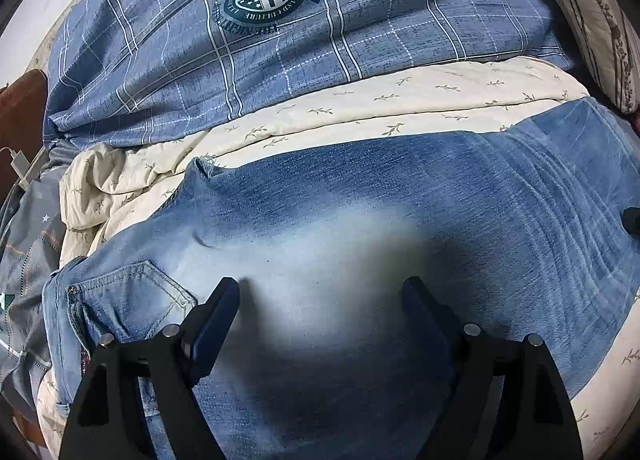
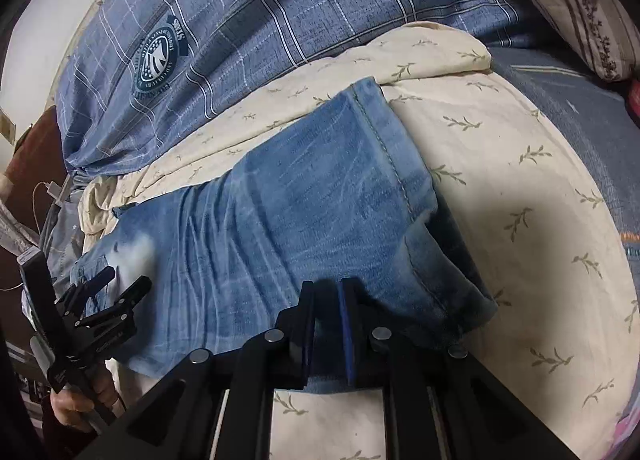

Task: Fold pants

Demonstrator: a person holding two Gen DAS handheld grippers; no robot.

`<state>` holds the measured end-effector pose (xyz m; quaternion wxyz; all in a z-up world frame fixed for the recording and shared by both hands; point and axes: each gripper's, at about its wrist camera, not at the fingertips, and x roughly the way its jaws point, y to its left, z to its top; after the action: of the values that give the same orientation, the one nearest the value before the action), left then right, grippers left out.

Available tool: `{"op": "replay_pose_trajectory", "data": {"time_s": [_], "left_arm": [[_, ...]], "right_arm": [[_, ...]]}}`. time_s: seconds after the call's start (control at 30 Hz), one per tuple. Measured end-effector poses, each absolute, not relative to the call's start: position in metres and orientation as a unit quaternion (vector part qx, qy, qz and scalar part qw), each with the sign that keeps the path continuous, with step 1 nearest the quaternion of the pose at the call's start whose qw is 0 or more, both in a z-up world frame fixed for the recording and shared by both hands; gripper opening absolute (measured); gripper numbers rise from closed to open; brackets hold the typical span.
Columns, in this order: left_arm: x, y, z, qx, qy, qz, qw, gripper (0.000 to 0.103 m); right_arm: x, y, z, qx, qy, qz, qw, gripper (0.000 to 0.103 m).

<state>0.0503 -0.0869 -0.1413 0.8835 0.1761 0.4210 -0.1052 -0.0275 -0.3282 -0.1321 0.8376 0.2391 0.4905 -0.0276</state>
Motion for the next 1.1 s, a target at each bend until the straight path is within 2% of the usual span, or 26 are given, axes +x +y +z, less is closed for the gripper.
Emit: {"op": "replay_pose_trajectory", "data": {"time_s": [0.4, 0.67, 1.1], "left_arm": [[0.033, -0.093, -0.128, 0.182, 0.385, -0.128, 0.896, 0.084], [0.018, -0.095, -0.11, 0.184, 0.352, -0.147, 0.906, 0.084], [0.013, -0.1, -0.111, 0.163, 0.373, -0.19, 0.893, 0.084]], "right_arm": [[-0.056, -0.324, -0.125, 0.269, 0.482, -0.055, 0.832, 0.014], [-0.1, -0.323, -0.098, 0.31, 0.4, -0.037, 0.862, 0.014], [-0.108, -0.353, -0.12, 0.411, 0.4, -0.056, 0.817, 0.016]]}}
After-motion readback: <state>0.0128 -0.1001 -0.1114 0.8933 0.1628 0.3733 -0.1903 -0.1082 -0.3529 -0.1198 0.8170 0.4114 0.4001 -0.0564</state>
